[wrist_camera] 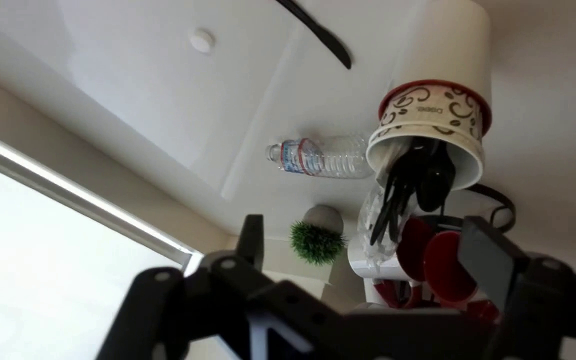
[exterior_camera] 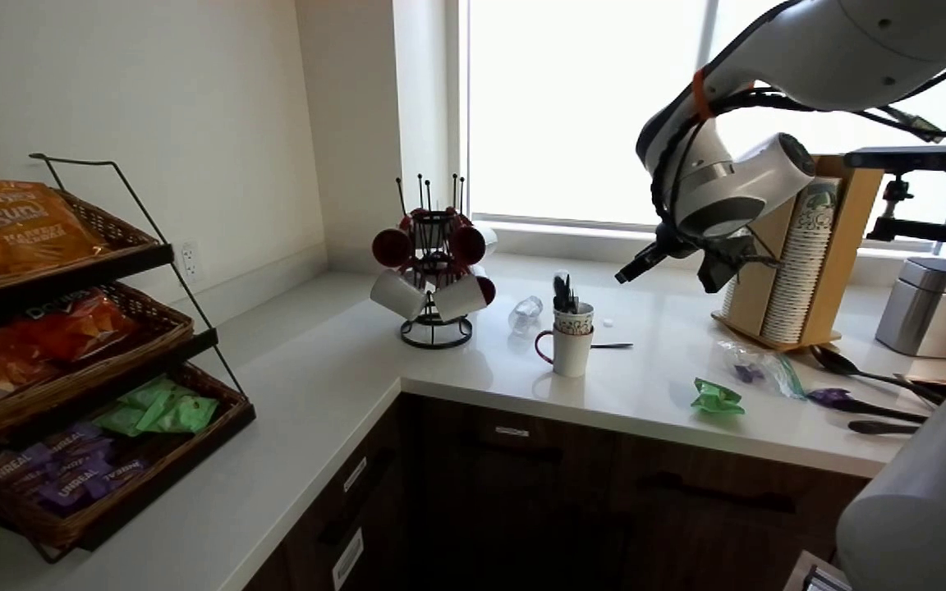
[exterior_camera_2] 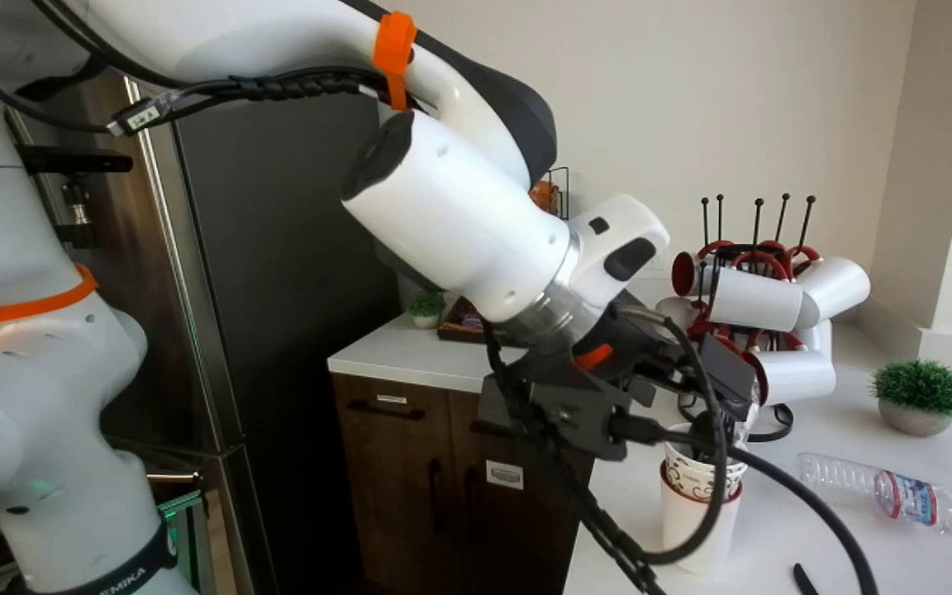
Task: Put the black fork in the paper cup in the mug
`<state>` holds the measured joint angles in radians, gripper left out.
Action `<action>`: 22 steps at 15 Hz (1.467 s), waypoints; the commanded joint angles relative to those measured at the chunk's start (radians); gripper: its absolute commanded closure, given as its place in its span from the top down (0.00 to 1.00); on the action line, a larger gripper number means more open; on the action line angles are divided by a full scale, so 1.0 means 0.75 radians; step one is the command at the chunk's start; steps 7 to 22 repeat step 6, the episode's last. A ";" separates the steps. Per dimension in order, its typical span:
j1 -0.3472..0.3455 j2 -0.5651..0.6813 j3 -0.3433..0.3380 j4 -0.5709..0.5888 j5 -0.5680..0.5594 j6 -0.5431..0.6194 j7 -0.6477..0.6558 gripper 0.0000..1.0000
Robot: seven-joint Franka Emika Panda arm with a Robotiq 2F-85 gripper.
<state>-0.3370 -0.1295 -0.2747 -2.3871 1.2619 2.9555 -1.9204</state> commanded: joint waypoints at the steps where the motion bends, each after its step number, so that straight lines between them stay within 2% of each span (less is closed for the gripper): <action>1: -0.051 -0.052 0.115 -0.170 -0.368 0.231 0.315 1.00; 2: -0.053 -0.090 0.121 -0.191 -0.438 0.218 0.329 1.00; 3: -0.013 -0.023 0.080 -0.105 -0.307 0.188 0.262 1.00; 6: -0.031 -0.044 0.108 -0.146 -0.392 0.202 0.307 1.00; 22: -0.031 -0.044 0.108 -0.146 -0.392 0.202 0.307 1.00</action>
